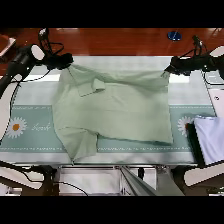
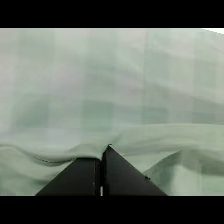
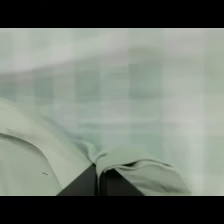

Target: Fold the shirts.

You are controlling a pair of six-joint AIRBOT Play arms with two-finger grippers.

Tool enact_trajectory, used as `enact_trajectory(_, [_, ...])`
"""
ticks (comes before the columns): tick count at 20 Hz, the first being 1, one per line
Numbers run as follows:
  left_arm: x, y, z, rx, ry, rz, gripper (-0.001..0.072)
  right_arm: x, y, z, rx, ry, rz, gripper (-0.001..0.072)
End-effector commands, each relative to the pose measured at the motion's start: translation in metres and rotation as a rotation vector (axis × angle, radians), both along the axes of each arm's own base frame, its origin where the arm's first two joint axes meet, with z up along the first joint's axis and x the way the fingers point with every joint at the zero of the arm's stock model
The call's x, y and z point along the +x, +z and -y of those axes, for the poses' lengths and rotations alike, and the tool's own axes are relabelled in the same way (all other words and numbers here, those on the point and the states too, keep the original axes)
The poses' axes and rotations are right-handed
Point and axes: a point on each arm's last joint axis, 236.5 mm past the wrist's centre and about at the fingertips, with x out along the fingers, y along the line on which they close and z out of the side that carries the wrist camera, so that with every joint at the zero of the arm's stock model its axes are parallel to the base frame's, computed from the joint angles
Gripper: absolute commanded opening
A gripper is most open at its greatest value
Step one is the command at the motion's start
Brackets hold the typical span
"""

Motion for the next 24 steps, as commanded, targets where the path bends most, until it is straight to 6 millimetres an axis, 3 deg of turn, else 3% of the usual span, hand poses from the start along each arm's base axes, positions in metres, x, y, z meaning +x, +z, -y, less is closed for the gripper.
enact_trajectory(1, [-0.012,-0.012,-0.016,-0.034,0.007,-0.113,0.0016,-0.002,-0.012,-0.001,0.028,0.011,-0.05,0.0019])
enact_trajectory(5, [-0.058,0.006,-0.029,-0.002,-0.214,-0.236,0.0016,-0.037,0.012,0.011,0.076,0.131,-0.126,0.0019])
enact_trajectory(7, [-0.094,-0.007,-0.032,-0.006,-0.296,-0.369,0.0016,-0.067,0.012,0.016,0.092,0.206,-0.201,0.0019])
enact_trajectory(9, [-0.121,-0.031,-0.029,-0.024,-0.32,-0.47,0.0016,-0.098,-0.007,0.018,0.078,0.25,-0.308,0.0019])
enact_trajectory(11, [-0.142,-0.056,-0.027,-0.042,-0.323,-0.547,0.0017,-0.112,-0.029,0.015,0.078,0.241,-0.363,0.0019])
enact_trajectory(13, [-0.152,-0.076,-0.027,-0.048,-0.307,-0.574,0.0017,-0.116,-0.052,0.008,0.08,0.215,-0.383,0.0019])
enact_trajectory(16, [-0.155,-0.085,-0.027,-0.049,-0.297,-0.58,0.0017,-0.115,-0.072,0.002,0.067,0.183,-0.381,0.0019])
enact_trajectory(17, [-0.155,-0.085,-0.028,-0.05,-0.296,-0.58,0.002,-0.115,-0.074,0.0,0.066,0.18,-0.384,0.007])
enact_trajectory(18, [-0.159,-0.084,-0.027,-0.055,-0.296,-0.598,0.0102,-0.117,-0.074,-0.001,0.075,0.168,-0.404,0.0319])
enact_trajectory(19, [-0.166,-0.084,-0.028,-0.053,-0.307,-0.624,0.0364,-0.123,-0.07,-0.004,0.092,0.181,-0.424,0.0415])
enact_trajectory(20, [-0.175,-0.084,-0.033,-0.037,-0.306,-0.667,0.0506,-0.13,-0.064,-0.002,0.104,0.197,-0.448,0.0416])
enact_trajectory(22, [-0.193,-0.081,-0.051,0.028,-0.297,-0.738,0.0506,-0.142,-0.045,0.016,0.096,0.191,-0.454,0.0416])
enact_trajectory(24, [-0.207,-0.068,-0.064,0.05,-0.28,-0.744,0.0506,-0.155,-0.025,0.057,-0.021,0.118,-0.422,0.0415])
